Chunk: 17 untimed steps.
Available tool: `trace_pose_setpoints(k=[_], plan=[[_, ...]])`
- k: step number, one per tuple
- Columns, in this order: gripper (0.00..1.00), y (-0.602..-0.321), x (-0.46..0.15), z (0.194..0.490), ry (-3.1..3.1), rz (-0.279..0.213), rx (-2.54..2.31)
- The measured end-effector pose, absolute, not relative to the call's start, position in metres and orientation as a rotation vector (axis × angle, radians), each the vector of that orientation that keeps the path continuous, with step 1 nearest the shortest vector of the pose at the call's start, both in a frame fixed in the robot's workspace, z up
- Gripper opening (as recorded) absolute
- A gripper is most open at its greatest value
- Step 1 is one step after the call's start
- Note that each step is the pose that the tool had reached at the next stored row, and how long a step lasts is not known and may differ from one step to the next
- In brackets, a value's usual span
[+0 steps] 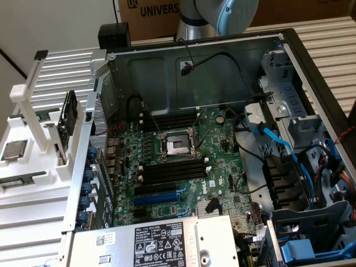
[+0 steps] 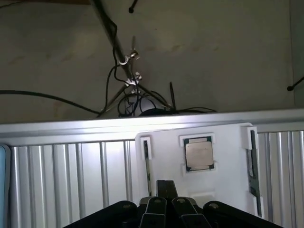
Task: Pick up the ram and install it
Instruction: 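Pick up the ram and move it above insertion slot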
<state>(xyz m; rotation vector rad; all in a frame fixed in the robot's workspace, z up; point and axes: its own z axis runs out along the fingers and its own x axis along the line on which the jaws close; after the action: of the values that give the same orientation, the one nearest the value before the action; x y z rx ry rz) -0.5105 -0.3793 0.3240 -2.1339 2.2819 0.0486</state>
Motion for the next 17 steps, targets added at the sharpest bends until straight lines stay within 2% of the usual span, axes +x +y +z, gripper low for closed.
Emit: trace_pose_setpoints(k=[10, 17], plan=[[0.11, -0.389, -0.494, 0.303, 2.272, 0.048, -2.144], [0.11, -0.395, -0.493, 0.3, 2.272, 0.049, -2.145]])
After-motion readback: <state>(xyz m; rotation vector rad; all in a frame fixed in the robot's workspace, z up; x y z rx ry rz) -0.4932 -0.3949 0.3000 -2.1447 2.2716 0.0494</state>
